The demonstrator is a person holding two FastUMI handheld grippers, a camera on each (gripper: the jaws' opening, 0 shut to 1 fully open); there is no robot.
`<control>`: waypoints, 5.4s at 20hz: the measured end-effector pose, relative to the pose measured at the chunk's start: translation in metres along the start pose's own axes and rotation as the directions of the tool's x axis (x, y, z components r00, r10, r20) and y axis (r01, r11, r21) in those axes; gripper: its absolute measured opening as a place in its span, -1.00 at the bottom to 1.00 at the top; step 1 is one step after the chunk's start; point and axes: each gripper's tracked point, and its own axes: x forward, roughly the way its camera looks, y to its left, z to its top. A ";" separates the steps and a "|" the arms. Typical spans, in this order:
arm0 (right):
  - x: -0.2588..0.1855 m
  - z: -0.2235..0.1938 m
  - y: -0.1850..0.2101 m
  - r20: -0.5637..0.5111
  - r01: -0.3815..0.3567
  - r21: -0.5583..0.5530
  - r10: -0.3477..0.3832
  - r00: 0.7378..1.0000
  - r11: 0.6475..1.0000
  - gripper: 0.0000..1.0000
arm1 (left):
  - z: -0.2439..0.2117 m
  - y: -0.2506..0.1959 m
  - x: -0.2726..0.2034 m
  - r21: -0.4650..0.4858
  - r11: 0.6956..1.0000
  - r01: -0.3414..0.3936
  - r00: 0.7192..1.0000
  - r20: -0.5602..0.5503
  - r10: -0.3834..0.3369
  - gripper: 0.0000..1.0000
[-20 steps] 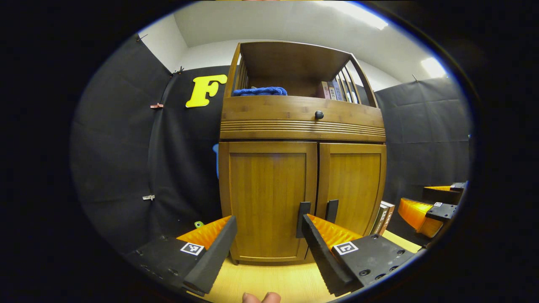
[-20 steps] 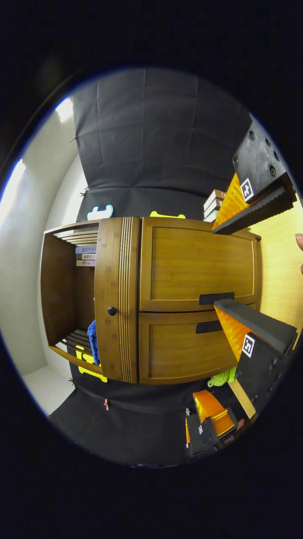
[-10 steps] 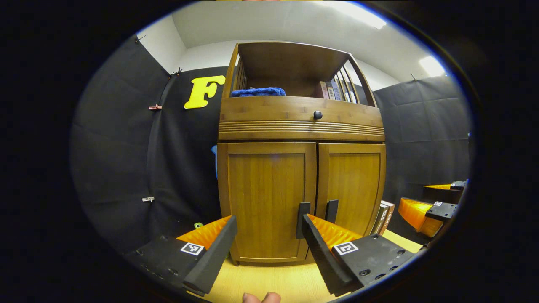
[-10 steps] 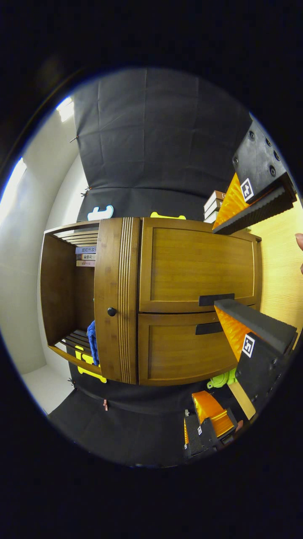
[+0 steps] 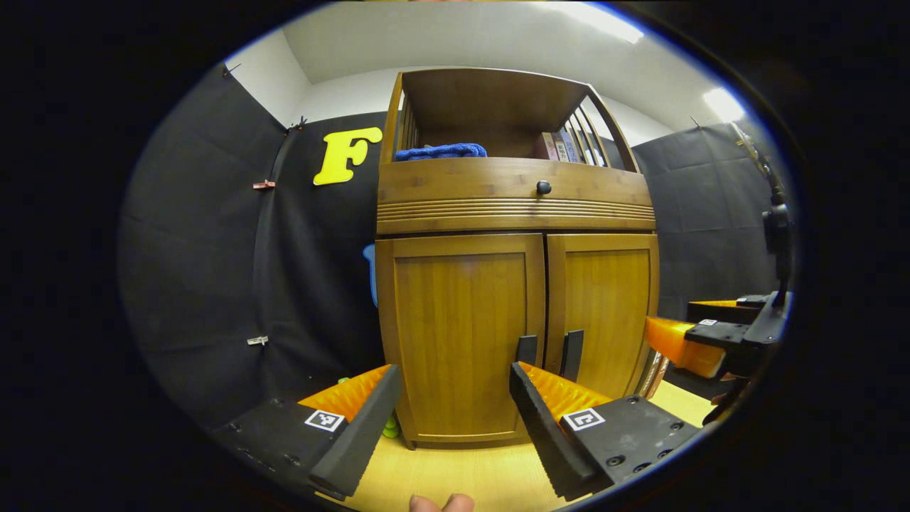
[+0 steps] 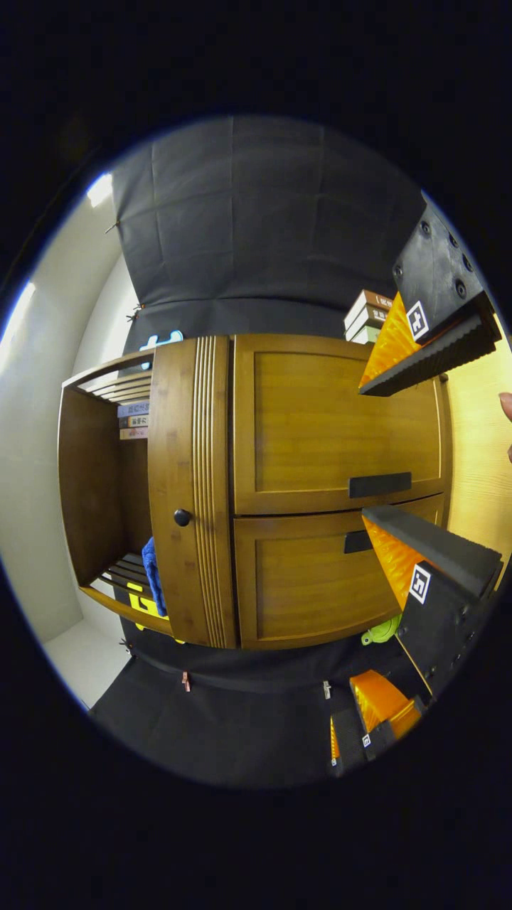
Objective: Open the right door of the double-door shoe cabinet with the right hand, and open the left door with the left hand.
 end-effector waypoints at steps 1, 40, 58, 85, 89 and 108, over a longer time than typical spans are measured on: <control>0.008 -0.002 0.005 -0.003 -0.007 -0.003 0.007 1.000 1.000 0.95 | -0.001 0.001 0.000 0.001 1.000 -0.002 1.000 -0.001 0.002 0.92; 0.043 -0.112 0.000 -0.208 -0.085 0.108 0.107 0.972 0.990 -0.47 | -0.016 0.007 -0.010 -0.036 0.998 -0.052 0.998 -0.022 0.051 0.92; -0.054 -0.099 -0.138 -0.266 0.019 0.139 0.019 0.964 0.990 -0.56 | -0.012 -0.070 0.007 -0.035 0.999 0.033 0.999 -0.026 -0.034 0.89; -0.099 -0.042 -0.280 -0.124 0.207 -0.018 -0.207 0.970 0.978 0.64 | -0.034 -0.106 0.084 -0.057 0.998 0.006 0.998 -0.063 -0.009 0.89; -0.119 -0.037 -0.238 -0.138 0.148 -0.029 -0.150 0.979 0.989 0.96 | -0.052 -0.107 0.118 -0.084 0.996 -0.001 0.995 -0.100 -0.008 0.92; -0.095 -0.016 -0.184 -0.106 0.093 -0.006 -0.094 0.990 0.996 0.86 | -0.114 -0.107 0.215 -0.021 1.000 -0.016 0.981 -0.192 0.012 -0.29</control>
